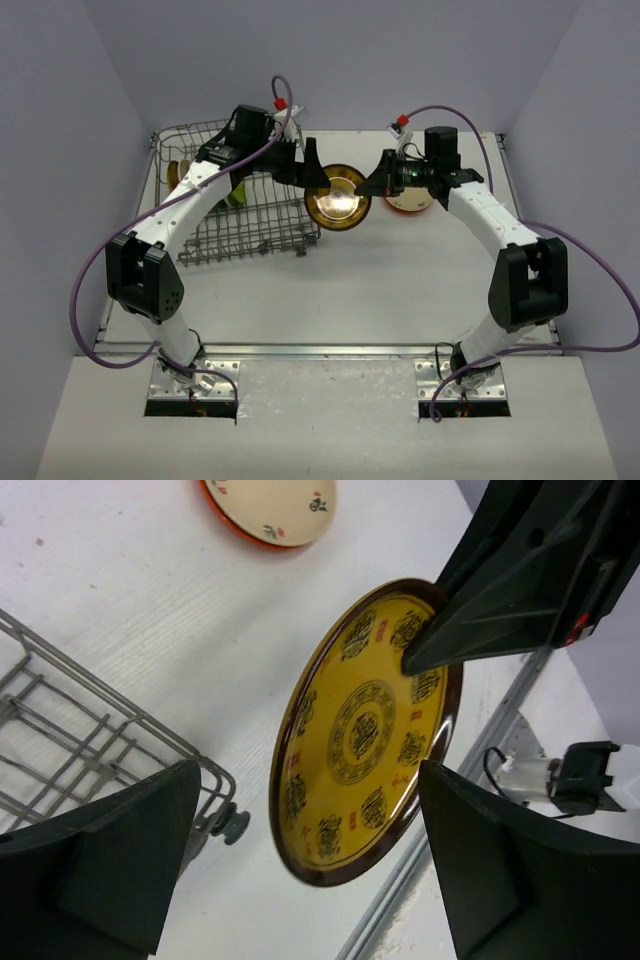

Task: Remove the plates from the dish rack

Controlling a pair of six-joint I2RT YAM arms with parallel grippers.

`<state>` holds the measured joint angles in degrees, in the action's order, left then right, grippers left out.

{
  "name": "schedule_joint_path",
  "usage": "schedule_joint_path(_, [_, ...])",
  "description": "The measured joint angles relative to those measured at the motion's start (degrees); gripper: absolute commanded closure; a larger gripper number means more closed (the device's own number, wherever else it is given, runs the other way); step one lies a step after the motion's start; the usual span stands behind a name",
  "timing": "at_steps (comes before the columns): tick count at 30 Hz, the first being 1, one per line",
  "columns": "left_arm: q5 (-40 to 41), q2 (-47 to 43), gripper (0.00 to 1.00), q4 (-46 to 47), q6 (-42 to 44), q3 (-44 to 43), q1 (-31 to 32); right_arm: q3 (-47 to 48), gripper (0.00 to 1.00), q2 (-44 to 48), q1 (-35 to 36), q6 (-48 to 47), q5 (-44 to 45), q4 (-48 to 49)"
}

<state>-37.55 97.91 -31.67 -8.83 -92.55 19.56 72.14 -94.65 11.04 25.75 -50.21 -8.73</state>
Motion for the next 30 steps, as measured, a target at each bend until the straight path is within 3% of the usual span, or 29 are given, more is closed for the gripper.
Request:
schedule_joint_path(6, [10.5, 0.0, 0.01, -0.1, -0.4, 0.0, -1.0, 1.6, 1.0, -2.6, -6.6, 2.1, 1.9, -1.6])
schedule_joint_path(14, [30.0, -0.4, 0.0, -0.3, -0.8, 0.0, -3.1, 11.1, 1.0, -16.4, -20.1, 3.9, 10.4, -7.4])
schedule_joint_path(20, [42.1, -1.7, 0.0, -0.2, -1.6, 0.0, -3.1, 12.4, 1.0, -22.3, -22.3, 4.8, 14.6, -11.2])
schedule_joint_path(30, [49.3, -2.7, 0.0, 0.2, -1.9, 0.4, -3.1, 18.7, 0.91, -28.2, -22.2, 4.5, 18.0, -13.4])
